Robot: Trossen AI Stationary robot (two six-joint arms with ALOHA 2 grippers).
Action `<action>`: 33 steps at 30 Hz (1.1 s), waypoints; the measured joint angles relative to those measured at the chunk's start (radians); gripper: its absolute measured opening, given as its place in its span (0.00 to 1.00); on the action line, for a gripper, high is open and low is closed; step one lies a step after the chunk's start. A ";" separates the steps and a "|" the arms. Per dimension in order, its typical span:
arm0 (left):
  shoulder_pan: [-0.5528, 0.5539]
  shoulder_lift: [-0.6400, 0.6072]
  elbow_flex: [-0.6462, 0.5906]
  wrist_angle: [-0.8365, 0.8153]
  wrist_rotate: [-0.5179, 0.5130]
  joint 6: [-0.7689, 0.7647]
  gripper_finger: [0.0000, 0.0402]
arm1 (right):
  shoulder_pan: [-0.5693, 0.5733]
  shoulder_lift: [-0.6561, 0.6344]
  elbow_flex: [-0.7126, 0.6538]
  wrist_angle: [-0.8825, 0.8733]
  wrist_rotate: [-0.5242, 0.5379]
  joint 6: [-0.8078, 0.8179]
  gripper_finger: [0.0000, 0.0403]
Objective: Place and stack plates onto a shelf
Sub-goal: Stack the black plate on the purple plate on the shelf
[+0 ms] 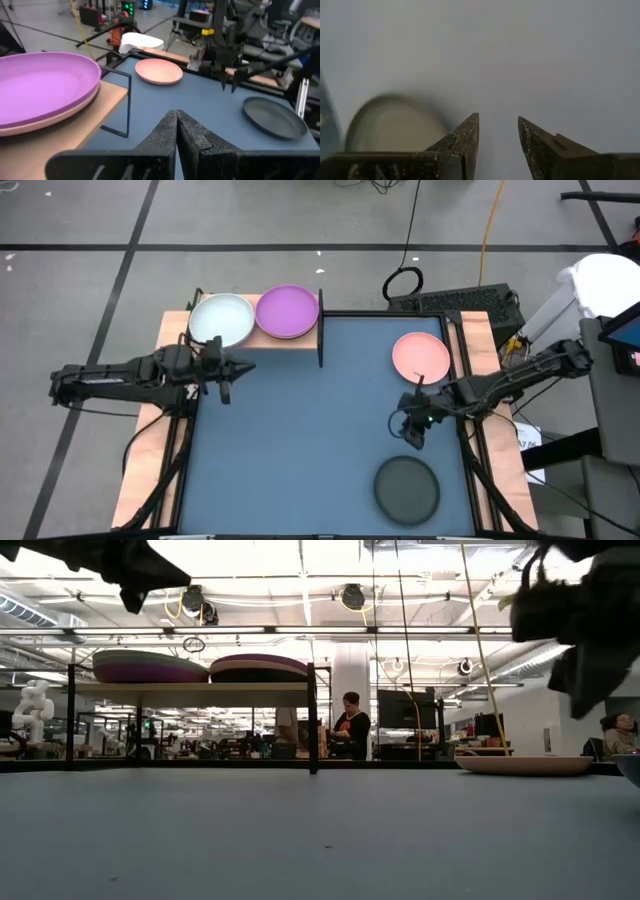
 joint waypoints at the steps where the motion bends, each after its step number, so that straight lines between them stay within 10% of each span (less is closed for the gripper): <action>1: -0.005 0.005 0.000 0.000 0.000 0.003 0.02 | 0.022 0.002 0.000 0.004 -0.001 0.009 0.29; 18: -0.010 0.012 0.000 -0.018 0.000 0.019 0.02 | 0.280 0.092 0.000 0.013 -0.063 0.298 0.29; 24: -0.010 0.012 0.000 -0.018 0.000 0.003 0.02 | 0.289 0.101 0.000 -0.049 0.081 0.303 0.30; 33: -0.011 0.012 0.000 -0.024 0.000 -0.016 0.02 | 0.289 0.108 0.000 -0.010 -0.034 0.295 0.30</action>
